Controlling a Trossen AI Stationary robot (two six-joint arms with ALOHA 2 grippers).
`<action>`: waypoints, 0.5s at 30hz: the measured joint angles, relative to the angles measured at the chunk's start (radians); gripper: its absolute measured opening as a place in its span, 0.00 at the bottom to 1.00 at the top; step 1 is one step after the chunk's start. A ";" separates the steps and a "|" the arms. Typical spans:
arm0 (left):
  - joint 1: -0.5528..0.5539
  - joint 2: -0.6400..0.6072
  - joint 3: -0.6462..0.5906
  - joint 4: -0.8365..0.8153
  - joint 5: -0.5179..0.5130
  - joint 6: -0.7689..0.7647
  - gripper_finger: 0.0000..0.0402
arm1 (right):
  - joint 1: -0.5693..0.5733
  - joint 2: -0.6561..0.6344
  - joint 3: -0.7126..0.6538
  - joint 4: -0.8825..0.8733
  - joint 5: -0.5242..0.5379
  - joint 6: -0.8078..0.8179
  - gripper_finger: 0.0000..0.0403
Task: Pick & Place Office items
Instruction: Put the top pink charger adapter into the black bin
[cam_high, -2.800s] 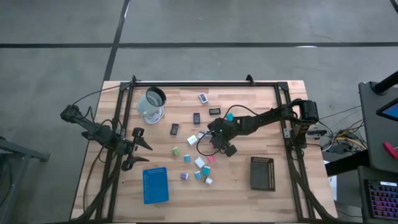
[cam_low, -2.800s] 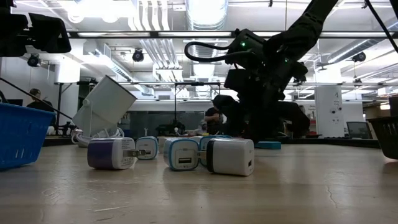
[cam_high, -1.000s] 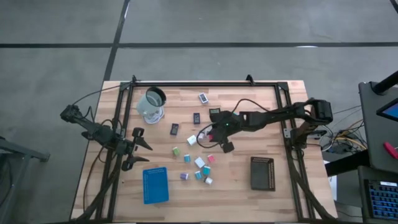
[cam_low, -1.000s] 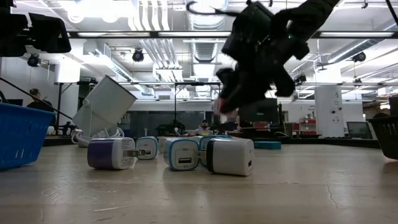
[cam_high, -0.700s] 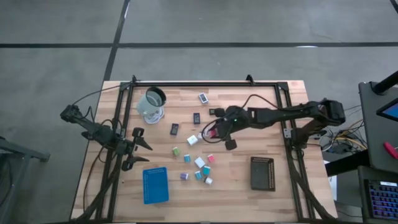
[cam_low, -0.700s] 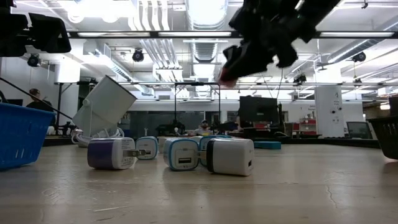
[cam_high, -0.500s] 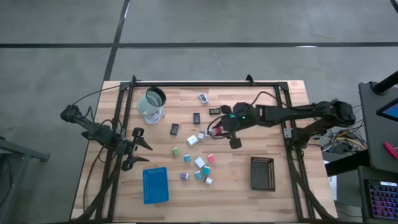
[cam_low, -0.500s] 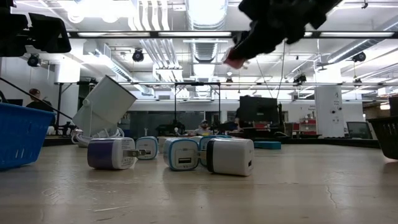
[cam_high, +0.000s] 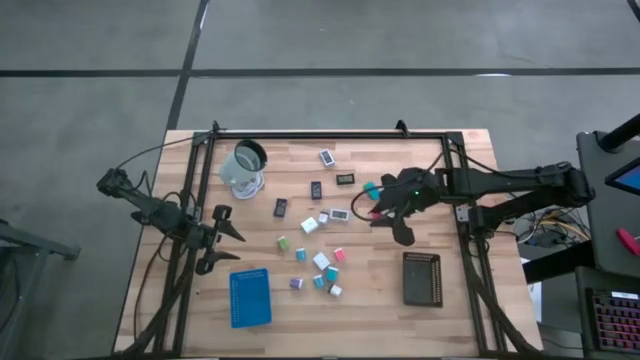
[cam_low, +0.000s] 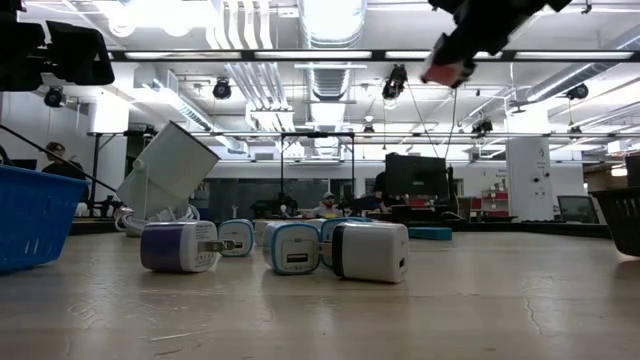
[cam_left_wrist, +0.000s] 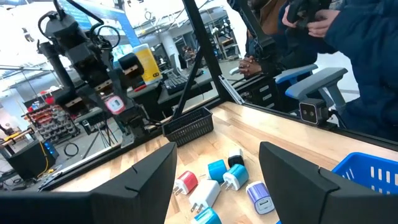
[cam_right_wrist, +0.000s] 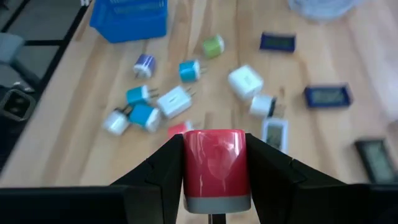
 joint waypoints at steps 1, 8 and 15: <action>0.000 0.000 0.000 0.000 0.000 0.000 0.58 | 0.008 -0.008 0.000 -0.020 0.008 0.023 0.35; 0.000 0.000 0.000 0.000 0.000 0.000 0.58 | 0.070 -0.020 0.000 -0.150 0.087 0.175 0.35; 0.000 0.000 0.000 0.000 0.000 0.000 0.58 | 0.147 -0.011 -0.001 -0.237 0.106 0.349 0.35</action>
